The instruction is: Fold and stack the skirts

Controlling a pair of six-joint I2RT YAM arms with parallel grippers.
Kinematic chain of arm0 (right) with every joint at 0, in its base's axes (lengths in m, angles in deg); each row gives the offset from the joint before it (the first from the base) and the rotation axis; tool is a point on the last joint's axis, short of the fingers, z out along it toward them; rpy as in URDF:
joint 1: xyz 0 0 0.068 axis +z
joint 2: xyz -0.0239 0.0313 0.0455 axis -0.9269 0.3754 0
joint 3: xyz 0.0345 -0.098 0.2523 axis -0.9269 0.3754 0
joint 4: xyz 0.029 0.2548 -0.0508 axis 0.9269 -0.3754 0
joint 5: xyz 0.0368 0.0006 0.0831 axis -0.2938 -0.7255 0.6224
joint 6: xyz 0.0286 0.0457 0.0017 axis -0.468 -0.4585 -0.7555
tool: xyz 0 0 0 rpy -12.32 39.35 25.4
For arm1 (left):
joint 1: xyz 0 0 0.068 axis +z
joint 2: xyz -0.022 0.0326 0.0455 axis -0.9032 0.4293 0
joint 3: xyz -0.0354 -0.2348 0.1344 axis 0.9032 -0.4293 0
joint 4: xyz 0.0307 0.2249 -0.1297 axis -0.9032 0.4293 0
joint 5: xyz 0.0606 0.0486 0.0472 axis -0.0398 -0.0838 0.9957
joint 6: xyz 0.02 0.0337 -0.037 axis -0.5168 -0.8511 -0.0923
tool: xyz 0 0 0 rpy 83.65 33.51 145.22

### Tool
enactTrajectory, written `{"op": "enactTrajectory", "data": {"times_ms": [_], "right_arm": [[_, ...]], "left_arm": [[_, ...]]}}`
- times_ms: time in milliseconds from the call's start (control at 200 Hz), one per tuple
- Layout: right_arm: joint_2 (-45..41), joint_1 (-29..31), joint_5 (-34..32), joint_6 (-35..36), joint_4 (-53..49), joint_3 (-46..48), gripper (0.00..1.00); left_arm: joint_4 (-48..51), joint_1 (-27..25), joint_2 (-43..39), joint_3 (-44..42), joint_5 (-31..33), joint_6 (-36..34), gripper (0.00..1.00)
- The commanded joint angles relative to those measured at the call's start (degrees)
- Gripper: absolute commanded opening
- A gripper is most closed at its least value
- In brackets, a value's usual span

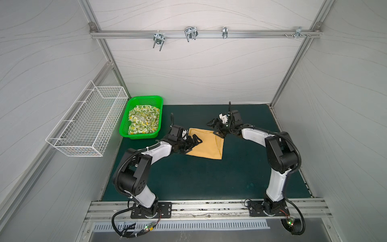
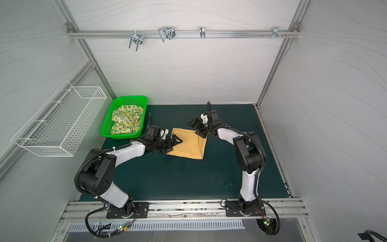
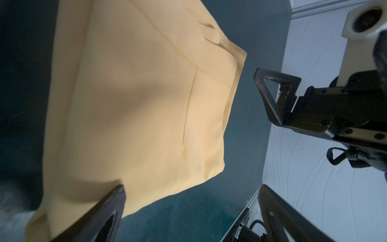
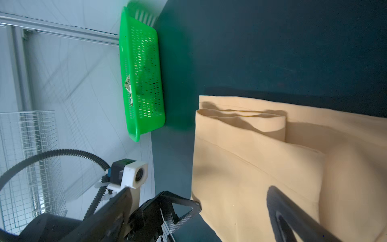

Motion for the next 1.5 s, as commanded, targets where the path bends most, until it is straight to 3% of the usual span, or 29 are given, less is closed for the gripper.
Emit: {"op": "enactTrajectory", "data": {"times_ms": [0,350,600,926,1131,1301,1496], "right_arm": [[2.8,0.4,2.0,0.0,-0.5,-2.0,0.99],[10.5,-0.3,0.1,-0.3,0.6,-1.9,0.99],[4.6,-0.2,-1.8,1.9,-1.0,0.2,0.99],[-13.0,0.7,-11.4,16.3,-19.2,0.3,0.99],[-17.7,4.2,-25.9,27.8,-32.3,1.7,0.99],[-18.7,4.7,-28.1,28.6,-31.0,7.8,0.99],[-15.5,6.5,-29.4,27.6,-28.0,10.9,0.99]], "left_arm": [[-5.6,0.3,0.7,-1.3,-0.5,0.9,0.99],[-12.2,1.6,4.1,-9.6,-0.7,0.5,0.99],[-13.4,2.2,5.2,-9.3,-3.0,1.2,0.99],[8.9,2.2,-7.9,6.7,-2.2,-3.8,0.99],[27.0,2.2,-12.9,15.0,8.2,-11.0,0.99],[34.3,2.2,-17.8,14.3,19.3,-14.5,0.99],[35.1,2.2,-22.3,10.5,23.8,-15.8,0.99]]}}
